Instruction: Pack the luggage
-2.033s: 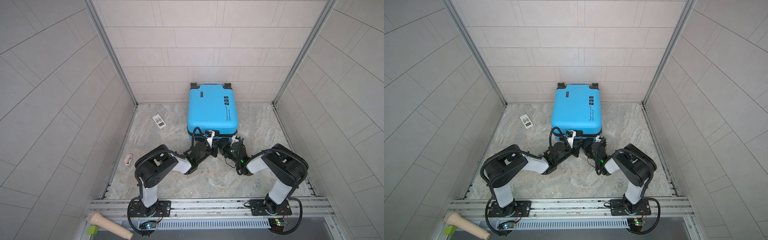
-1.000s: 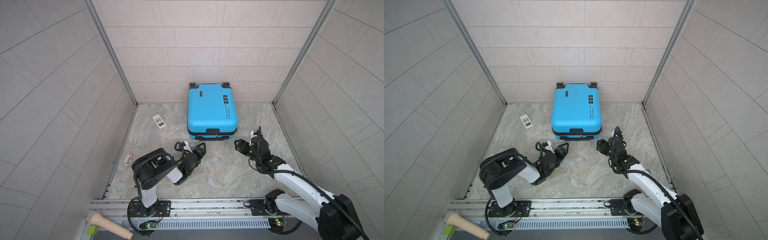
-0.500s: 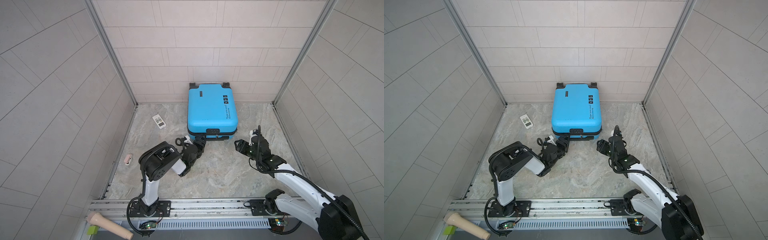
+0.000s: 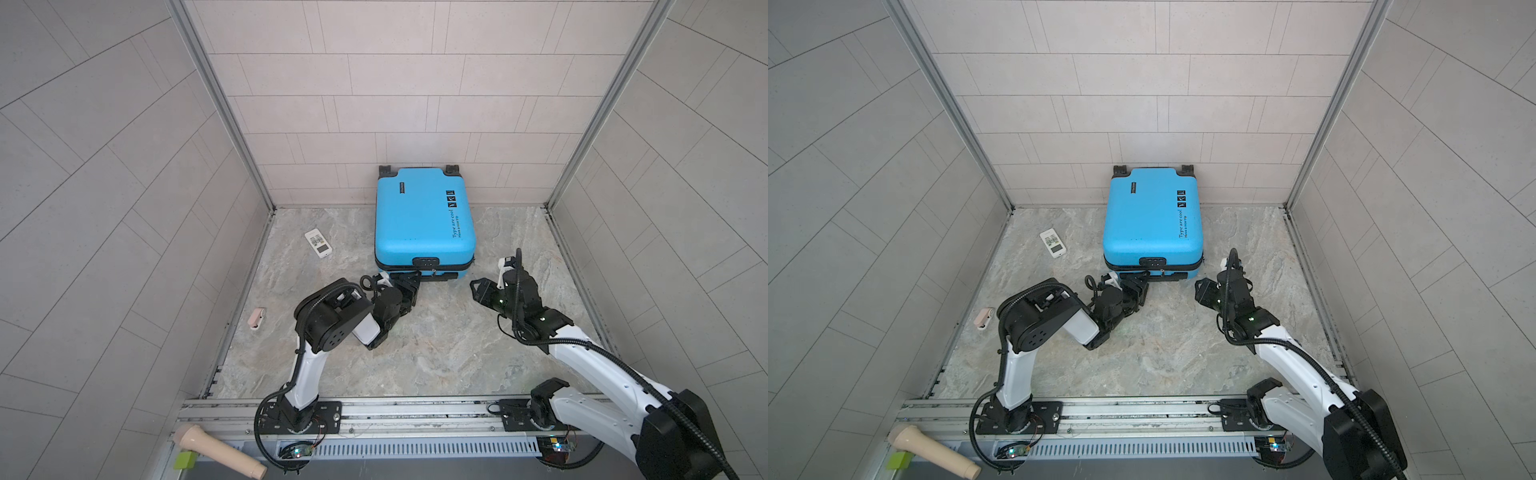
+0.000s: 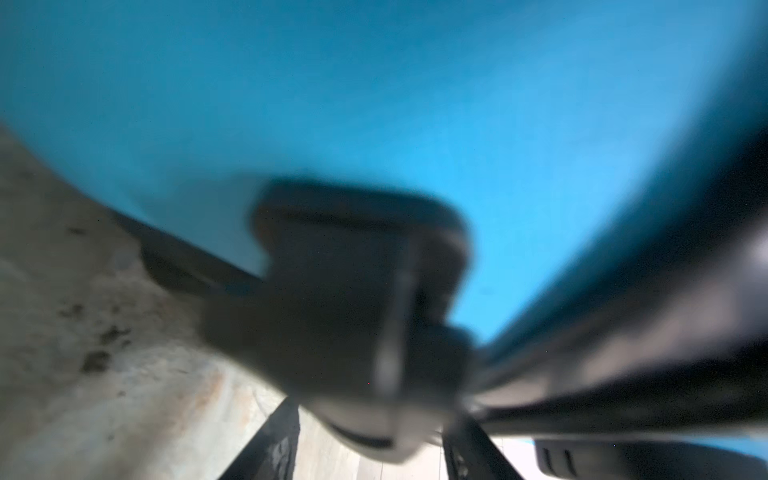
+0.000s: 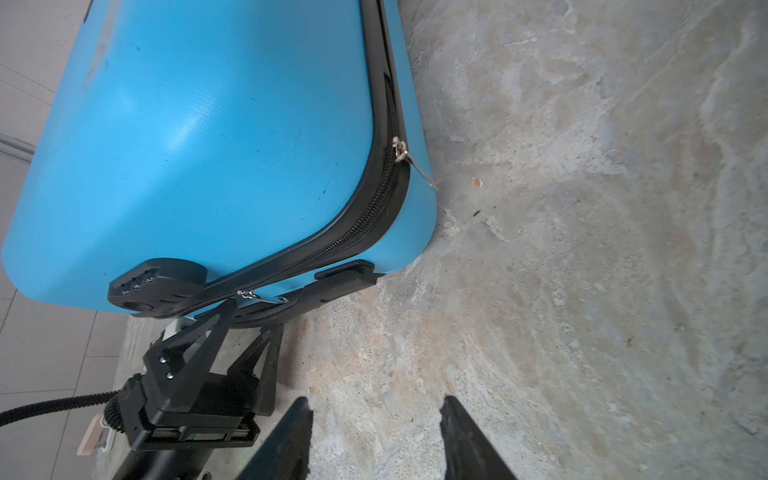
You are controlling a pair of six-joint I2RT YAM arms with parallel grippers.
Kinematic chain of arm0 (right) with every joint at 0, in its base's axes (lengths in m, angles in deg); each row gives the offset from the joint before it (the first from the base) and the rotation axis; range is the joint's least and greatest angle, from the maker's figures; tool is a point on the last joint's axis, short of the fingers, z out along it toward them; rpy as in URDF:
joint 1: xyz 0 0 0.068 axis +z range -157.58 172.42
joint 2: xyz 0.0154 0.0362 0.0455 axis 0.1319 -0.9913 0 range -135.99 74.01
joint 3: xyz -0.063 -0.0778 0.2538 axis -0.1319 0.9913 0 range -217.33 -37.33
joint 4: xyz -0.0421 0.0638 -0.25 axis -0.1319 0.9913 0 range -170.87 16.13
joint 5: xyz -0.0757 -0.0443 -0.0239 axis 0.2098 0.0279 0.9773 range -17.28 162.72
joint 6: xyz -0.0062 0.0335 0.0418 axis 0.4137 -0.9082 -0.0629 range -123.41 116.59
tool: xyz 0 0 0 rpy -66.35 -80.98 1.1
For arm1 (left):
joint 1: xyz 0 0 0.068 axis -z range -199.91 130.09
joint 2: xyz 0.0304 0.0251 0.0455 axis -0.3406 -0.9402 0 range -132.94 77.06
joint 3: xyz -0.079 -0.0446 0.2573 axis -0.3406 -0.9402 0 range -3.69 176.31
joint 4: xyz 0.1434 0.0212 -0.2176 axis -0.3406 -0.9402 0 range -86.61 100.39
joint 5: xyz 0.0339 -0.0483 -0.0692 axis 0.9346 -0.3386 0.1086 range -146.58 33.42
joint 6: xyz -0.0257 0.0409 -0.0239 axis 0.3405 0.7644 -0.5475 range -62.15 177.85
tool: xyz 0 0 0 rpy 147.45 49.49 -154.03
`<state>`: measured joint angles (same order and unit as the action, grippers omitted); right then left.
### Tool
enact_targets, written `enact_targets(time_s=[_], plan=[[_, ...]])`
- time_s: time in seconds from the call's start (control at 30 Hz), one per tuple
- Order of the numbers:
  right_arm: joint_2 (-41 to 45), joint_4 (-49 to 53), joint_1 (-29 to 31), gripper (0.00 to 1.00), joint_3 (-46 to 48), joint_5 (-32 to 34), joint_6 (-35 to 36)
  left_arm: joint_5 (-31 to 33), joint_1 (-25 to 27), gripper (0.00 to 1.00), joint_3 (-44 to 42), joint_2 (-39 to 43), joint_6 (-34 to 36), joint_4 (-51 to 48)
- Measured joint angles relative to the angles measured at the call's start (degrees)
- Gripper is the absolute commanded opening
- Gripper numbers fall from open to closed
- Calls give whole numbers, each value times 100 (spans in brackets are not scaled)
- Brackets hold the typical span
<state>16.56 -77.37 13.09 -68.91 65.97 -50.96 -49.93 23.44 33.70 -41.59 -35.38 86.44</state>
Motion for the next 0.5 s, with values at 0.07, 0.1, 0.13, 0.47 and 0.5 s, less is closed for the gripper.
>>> enact_targets(time_s=[0.07, 0.1, 0.13, 0.47, 0.5], plan=[[-11, -57, 0, 51, 2, -50, -4, 33, -11, 53, 20, -85, -13, 2], [-9, -114, 2, 54, 2, -79, -2, 50, -11, 51, 35, -133, -15, 11], [-11, -173, 7, 57, 2, -96, -7, 70, -4, 50, 48, -170, -28, 59], [-450, -1368, 824, 70, 35, 50, 697, 271, 57, 36, 192, -363, -122, 385], [-564, -1491, 975, 69, 35, 103, 839, 286, 57, 35, 197, -367, -127, 404]])
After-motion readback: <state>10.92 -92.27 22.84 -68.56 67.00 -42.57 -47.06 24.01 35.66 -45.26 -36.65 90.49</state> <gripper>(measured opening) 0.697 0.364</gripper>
